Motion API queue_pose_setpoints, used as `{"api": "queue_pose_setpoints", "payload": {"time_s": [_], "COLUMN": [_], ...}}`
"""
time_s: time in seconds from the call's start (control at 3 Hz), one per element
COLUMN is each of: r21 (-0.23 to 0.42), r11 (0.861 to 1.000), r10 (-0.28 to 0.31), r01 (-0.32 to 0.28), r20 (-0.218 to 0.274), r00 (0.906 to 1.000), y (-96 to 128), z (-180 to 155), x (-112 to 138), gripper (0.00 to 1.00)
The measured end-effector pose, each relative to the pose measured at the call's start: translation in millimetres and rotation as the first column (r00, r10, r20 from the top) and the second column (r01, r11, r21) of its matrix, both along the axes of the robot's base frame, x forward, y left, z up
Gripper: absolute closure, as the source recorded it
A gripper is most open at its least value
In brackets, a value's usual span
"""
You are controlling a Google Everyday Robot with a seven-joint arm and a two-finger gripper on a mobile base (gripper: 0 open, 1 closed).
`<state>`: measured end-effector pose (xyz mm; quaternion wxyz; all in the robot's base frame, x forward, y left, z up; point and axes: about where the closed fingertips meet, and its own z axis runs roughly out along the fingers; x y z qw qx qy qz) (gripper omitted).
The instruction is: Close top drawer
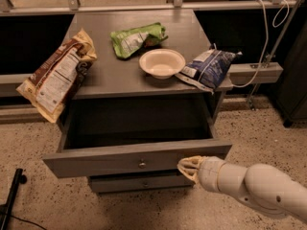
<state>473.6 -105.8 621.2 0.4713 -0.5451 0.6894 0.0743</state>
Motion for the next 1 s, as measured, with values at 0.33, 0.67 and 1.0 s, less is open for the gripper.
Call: {"api": "queue_pose_setpoints", "payload": {"time_s": [0.33, 0.67, 1.0], "r21": [0.0, 0.009, 0.016], "r11": [1.0, 1.0, 1.0], "r10": [0.0, 0.007, 0.007], "r01": [0.0, -0.007, -0.007], "r20": [0.0, -0.016, -0.02], "r00": [1.0, 0.9999, 0.9998], "y": [0.3, 13.0, 19.6], "z": [-0.1, -13.6, -19.2], "x": [0.1, 17.4, 24.9], "gripper": [1.0, 1.0, 1.0]}}
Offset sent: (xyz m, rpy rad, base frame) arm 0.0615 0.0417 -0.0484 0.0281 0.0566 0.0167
